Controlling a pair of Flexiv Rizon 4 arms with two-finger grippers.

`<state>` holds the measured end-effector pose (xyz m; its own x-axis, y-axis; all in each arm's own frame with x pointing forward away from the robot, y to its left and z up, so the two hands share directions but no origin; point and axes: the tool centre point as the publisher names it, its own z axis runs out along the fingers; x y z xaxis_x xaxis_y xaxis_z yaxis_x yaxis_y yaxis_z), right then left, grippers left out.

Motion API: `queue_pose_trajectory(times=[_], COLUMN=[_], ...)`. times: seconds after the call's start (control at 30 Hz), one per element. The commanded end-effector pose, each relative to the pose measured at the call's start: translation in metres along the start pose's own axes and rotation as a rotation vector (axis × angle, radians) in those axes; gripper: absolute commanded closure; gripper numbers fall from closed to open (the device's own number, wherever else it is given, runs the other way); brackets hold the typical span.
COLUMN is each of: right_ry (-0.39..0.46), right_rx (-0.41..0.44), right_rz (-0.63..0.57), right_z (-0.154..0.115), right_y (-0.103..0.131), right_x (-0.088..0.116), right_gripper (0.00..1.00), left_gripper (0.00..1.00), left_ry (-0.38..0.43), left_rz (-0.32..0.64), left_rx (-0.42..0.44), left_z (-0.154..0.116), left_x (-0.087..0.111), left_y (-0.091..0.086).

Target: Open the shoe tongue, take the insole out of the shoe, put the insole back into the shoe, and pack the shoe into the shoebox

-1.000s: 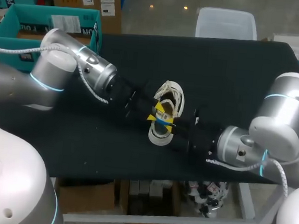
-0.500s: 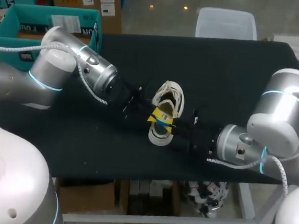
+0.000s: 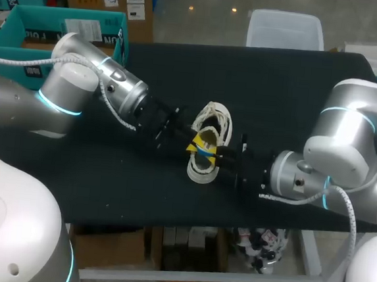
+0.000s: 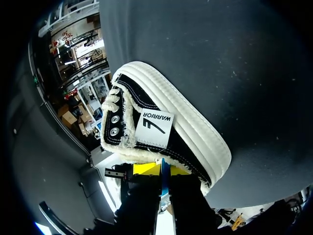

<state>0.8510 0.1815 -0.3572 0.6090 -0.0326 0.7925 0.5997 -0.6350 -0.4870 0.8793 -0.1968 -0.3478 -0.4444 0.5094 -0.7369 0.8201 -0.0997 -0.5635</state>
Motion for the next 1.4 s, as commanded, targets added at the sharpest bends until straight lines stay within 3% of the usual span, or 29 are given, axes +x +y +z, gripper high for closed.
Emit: queue_pose_trajectory(times=[0.03, 0.1, 0.2, 0.27, 0.37, 0.4, 0.63, 0.67, 0.7, 0.9, 1.0, 1.23, 1.33, 1.4], right_ry=[-0.017, -0.018, -0.021, -0.023, -0.026, -0.028, -0.039, -0.039, -0.039, -0.046, -0.052, -0.093, -0.102, -0.11], right_rx=[-0.005, -0.009, -0.015, -0.019, -0.028, -0.032, -0.06, -0.068, -0.071, -0.082, -0.076, -0.076, -0.089, -0.099], right_rz=[-0.004, -0.003, -0.001, 0.003, 0.009, 0.01, 0.015, 0.012, 0.009, -0.021, -0.027, -0.031, -0.04, -0.052], right_z=[0.002, 0.002, 0.002, 0.003, 0.004, 0.004, 0.002, 0.0, -0.001, -0.007, -0.006, 0.002, 0.0, -0.002], right_y=[-0.002, -0.002, -0.001, 0.001, 0.004, 0.005, 0.004, 0.001, -0.001, -0.014, -0.016, -0.013, -0.011, -0.012], right_x=[0.004, 0.004, 0.003, 0.002, 0.001, 0.001, -0.002, -0.002, -0.001, -0.001, -0.001, -0.005, -0.006, -0.006], right_gripper=[1.0, 1.0, 1.0, 1.0, 1.0, 1.0, 0.98, 0.74, 0.67, 0.72, 1.0, 1.0, 1.0, 1.0], left_gripper=[1.0, 0.86, 0.83, 0.63, 0.69, 0.97, 1.0, 1.0, 1.0, 1.0, 1.0, 1.0, 0.05, 0.0], left_ry=[0.004, 0.007, 0.007, 0.007, 0.004, 0.001, 0.0, 0.0, 0.0, 0.002, 0.002, 0.003, 0.013, 0.017], left_rz=[-0.002, -0.003, -0.004, -0.005, -0.002, 0.001, 0.003, 0.003, 0.002, 0.005, 0.004, 0.003, 0.011, 0.02], left_rx=[0.008, 0.009, 0.009, 0.01, 0.012, 0.011, -0.003, -0.003, -0.001, -0.001, -0.003, -0.004, -0.015, -0.024], left_z=[0.003, 0.003, 0.003, 0.002, 0.002, 0.001, 0.002, 0.002, 0.002, 0.003, 0.004, -0.001, -0.008, -0.015], left_x=[-0.002, -0.001, -0.001, -0.001, -0.001, -0.001, 0.0, 0.0, 0.0, 0.001, 0.001, 0.0, -0.003, -0.004], left_y=[0.002, 0.001, 0.0, -0.001, -0.004, -0.005, -0.002, -0.002, -0.002, -0.003, -0.002, -0.008, -0.013, -0.018])
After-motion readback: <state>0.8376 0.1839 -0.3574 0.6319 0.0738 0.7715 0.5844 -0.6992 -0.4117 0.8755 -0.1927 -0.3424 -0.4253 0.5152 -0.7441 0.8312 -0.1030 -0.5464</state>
